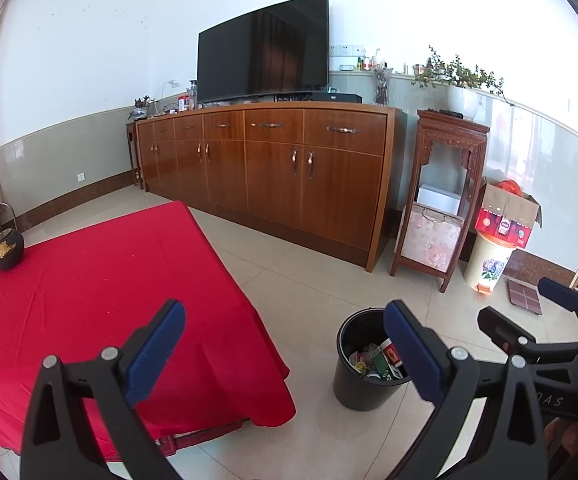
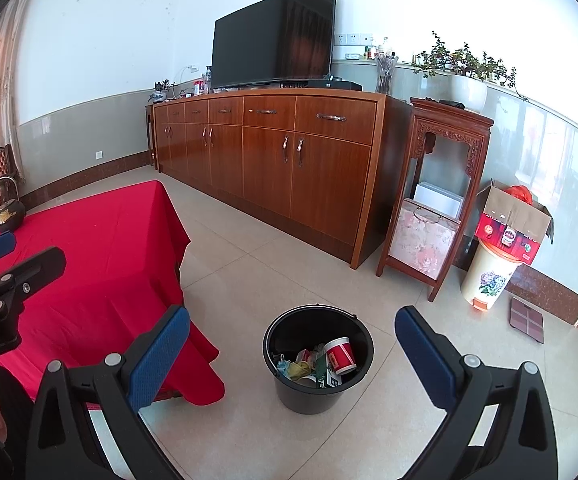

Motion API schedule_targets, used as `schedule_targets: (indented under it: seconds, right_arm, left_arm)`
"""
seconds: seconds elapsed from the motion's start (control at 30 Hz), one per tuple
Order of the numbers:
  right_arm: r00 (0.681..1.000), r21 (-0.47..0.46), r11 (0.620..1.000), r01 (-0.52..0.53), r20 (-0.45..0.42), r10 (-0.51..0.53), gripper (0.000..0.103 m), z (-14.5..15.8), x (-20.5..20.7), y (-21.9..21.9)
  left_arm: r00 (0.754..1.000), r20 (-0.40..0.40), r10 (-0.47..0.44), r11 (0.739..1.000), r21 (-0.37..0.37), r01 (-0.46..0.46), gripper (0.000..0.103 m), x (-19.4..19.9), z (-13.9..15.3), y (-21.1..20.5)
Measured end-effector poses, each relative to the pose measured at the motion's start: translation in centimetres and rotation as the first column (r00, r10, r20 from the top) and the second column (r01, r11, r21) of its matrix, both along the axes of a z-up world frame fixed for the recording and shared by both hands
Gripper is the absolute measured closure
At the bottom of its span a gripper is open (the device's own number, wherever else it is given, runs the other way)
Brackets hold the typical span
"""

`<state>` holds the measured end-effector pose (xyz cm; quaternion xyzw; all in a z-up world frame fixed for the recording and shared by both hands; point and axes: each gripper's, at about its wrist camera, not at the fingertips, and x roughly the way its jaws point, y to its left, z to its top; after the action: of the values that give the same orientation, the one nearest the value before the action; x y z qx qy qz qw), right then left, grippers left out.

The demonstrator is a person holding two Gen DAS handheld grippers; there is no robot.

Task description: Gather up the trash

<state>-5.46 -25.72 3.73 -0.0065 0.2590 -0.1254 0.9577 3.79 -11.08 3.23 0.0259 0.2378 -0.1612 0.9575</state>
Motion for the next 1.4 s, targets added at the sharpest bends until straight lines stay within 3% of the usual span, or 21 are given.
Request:
schedule_targets:
  seconds: [1.4]
  right_arm:
    - [1.000,-0.001,1.000,0.002,-0.019,-0.002,0.000,-0.5,0.1,-0.1]
  left_arm:
    - [1.000,-0.023,-0.004,1.000,-0.003,0.004,0.000,0.5,-1.3,0.2]
